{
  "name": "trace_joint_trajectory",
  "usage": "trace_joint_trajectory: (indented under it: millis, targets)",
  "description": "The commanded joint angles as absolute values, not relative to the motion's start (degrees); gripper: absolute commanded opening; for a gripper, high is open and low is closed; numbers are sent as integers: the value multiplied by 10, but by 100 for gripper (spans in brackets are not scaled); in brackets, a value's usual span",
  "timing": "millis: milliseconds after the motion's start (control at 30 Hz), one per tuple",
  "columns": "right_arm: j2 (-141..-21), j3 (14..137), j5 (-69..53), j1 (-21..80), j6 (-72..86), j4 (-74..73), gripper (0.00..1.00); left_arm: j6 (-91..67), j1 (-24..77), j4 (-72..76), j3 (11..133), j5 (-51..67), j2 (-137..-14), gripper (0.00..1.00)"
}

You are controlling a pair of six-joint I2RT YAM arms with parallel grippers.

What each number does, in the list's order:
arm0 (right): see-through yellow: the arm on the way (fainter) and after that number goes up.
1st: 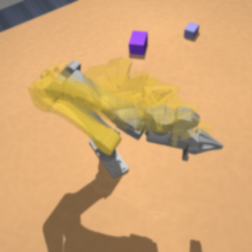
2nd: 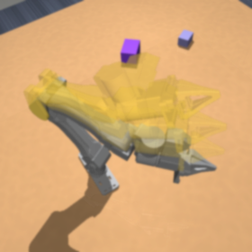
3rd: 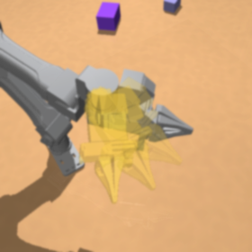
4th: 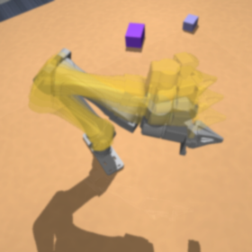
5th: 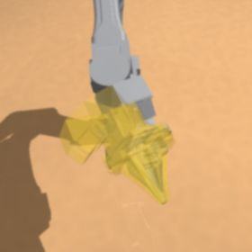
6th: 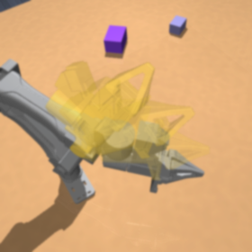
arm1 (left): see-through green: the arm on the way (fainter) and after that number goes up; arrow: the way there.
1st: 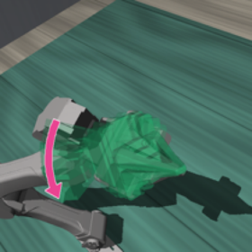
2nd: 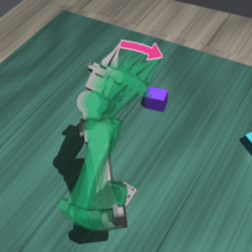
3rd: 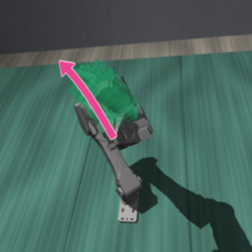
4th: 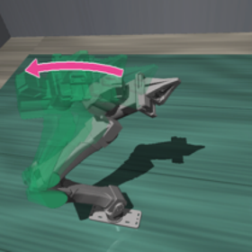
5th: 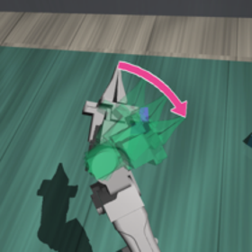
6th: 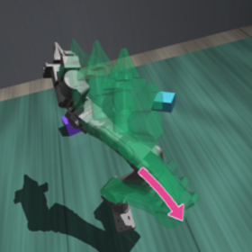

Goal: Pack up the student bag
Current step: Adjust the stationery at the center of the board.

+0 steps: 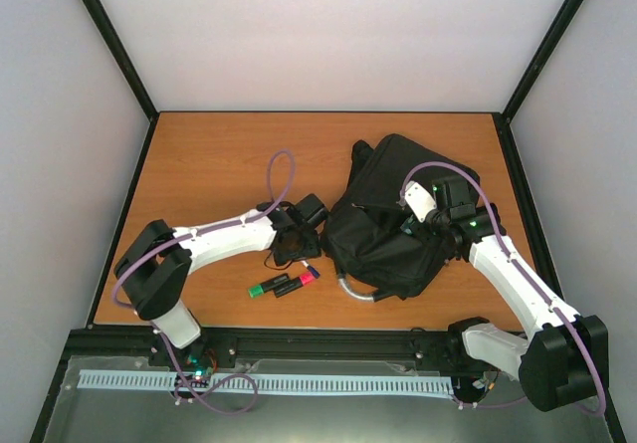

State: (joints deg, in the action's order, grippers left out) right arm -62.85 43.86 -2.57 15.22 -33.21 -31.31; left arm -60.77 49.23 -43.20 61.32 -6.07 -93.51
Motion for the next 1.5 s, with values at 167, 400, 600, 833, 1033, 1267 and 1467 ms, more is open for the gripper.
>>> trace_joint_trajectory:
  millis: [167,400,600,833,1033,1267,1467]
  targets:
    - [-630,442,-50,155,-337,-301,3,-646,468,-408,640,-4,-976,61]
    - [-632,443,-52,155,-336,-302,3,-659,454,-419,650,4,-1001,56]
    - [-631,443,-53,155,-336,-304,3,-657,449,-441,676,11,-1027,49]
    - [-628,443,-57,155,-337,-305,3,-664,446,-464,689,14,-1044,45]
    - [-628,443,-58,155,-338,-305,3,-664,443,-473,698,30,-1065,44]
    - [-627,443,-58,155,-338,-307,3,-653,430,-477,707,21,-1079,38]
    - [-626,443,-57,156,-338,-307,3,-561,398,-502,747,9,-1112,24]
